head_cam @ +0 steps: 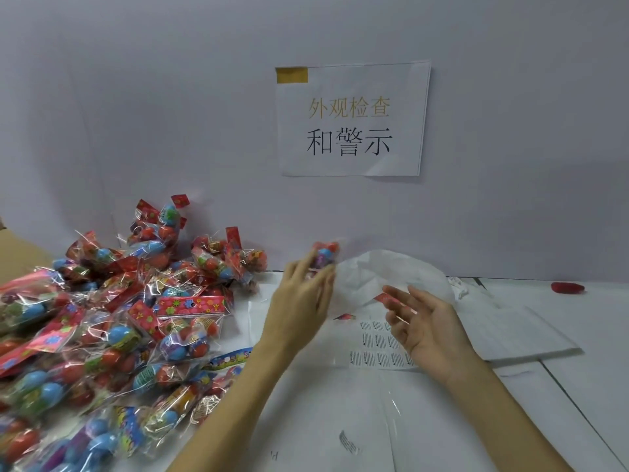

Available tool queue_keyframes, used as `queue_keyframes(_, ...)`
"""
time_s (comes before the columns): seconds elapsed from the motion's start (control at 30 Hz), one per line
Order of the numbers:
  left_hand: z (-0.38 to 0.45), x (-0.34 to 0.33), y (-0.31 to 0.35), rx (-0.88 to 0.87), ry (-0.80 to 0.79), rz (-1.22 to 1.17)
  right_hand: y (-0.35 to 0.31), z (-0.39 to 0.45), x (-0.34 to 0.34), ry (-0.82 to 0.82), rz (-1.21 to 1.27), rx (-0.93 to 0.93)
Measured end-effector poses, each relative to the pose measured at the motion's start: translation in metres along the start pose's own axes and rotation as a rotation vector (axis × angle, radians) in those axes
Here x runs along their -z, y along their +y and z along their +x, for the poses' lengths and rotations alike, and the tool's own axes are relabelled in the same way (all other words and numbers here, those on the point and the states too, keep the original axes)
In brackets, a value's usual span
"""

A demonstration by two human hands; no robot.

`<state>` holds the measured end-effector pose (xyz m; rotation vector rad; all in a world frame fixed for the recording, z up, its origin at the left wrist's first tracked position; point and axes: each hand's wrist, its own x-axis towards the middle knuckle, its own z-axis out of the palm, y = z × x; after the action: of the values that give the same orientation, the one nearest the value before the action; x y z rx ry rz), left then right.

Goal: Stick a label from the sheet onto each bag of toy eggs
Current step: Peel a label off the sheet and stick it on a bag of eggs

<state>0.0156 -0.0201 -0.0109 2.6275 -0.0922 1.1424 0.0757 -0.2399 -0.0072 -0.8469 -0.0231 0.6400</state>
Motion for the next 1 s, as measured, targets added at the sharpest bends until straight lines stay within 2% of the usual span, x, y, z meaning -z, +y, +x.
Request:
queue_keyframes(0.07,-0.010,0.001,0.004,-0.240,-0.070,-0.066,0.000,-0.001,0.001,-0.118,-0.048,-0.044)
queue_keyframes(0.13,-0.016,-0.001,0.006,-0.373,-0.159,-0.095,0.001,-0.003,0.002,-0.181,-0.117,-0.042)
queue_keyframes(0.2,-0.021,-0.002,0.009,-0.421,-0.175,-0.158,0.003,-0.004,0.001,-0.143,-0.194,0.007)
queue_keyframes(0.3,-0.025,-0.003,0.011,-0.418,-0.183,-0.304,0.007,-0.004,0.002,-0.037,-0.335,0.179)
queue_keyframes(0.33,-0.027,-0.002,0.012,-0.376,-0.219,-0.382,0.009,-0.004,0.002,-0.022,-0.371,0.224)
queue_keyframes(0.4,-0.027,-0.001,0.017,-0.180,-0.257,-0.622,0.010,-0.003,0.001,0.036,-0.386,0.282)
queue_keyframes(0.47,-0.024,0.000,0.021,0.063,-0.162,-0.828,0.010,-0.001,0.000,0.076,-0.395,0.303)
queue_keyframes(0.53,-0.018,0.002,0.020,0.279,-0.055,-0.949,0.011,-0.001,0.000,0.041,-0.425,0.297)
queue_keyframes(0.63,-0.015,0.001,0.010,0.519,-0.125,-1.065,0.015,-0.001,-0.001,-0.008,-0.484,0.294)
queue_keyframes(0.77,-0.017,-0.004,0.002,0.600,-0.249,-1.037,0.024,-0.002,-0.009,0.010,-0.618,0.309)
queue_keyframes(0.9,-0.018,-0.004,0.001,0.654,-0.219,-1.140,0.022,-0.004,-0.010,0.136,-0.637,0.439)
queue_keyframes(1.0,-0.017,-0.007,0.001,0.717,-0.217,-1.235,0.024,-0.001,-0.008,0.186,-0.661,0.457)
